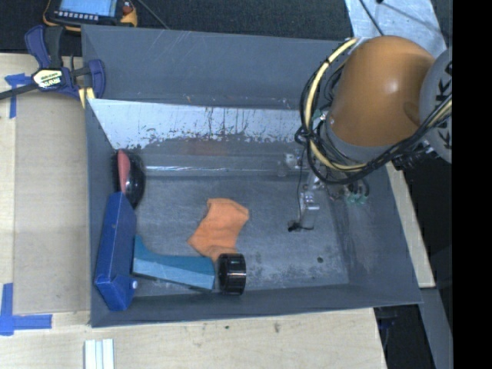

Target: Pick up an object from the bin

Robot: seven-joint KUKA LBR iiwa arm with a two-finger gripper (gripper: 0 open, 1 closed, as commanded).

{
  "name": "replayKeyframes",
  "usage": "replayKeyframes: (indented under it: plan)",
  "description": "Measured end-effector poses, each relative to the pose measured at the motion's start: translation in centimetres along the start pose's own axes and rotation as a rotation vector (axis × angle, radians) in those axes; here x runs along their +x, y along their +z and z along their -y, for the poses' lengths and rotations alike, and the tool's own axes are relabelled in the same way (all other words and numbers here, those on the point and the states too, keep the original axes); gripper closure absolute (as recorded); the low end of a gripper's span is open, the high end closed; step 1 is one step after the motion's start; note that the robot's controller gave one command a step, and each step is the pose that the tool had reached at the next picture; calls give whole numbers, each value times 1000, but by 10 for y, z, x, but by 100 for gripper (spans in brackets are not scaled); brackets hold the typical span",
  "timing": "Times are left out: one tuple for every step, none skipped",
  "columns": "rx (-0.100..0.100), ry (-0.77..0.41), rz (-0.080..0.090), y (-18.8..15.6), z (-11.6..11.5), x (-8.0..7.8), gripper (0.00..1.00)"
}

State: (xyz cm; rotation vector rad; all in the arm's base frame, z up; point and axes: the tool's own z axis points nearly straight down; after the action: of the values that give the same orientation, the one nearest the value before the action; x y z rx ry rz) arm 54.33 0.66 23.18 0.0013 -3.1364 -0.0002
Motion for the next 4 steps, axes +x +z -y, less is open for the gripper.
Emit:
replayKeyframes:
  plan:
    - [0, 0, 9, -5, 0, -1, 0]
    - [1, -3, 16, 35, -21, 7, 0]
    - [-1, -19, 2, 69, -31, 9, 0]
    - [0, -55, 9, 98, -61, -1, 0]
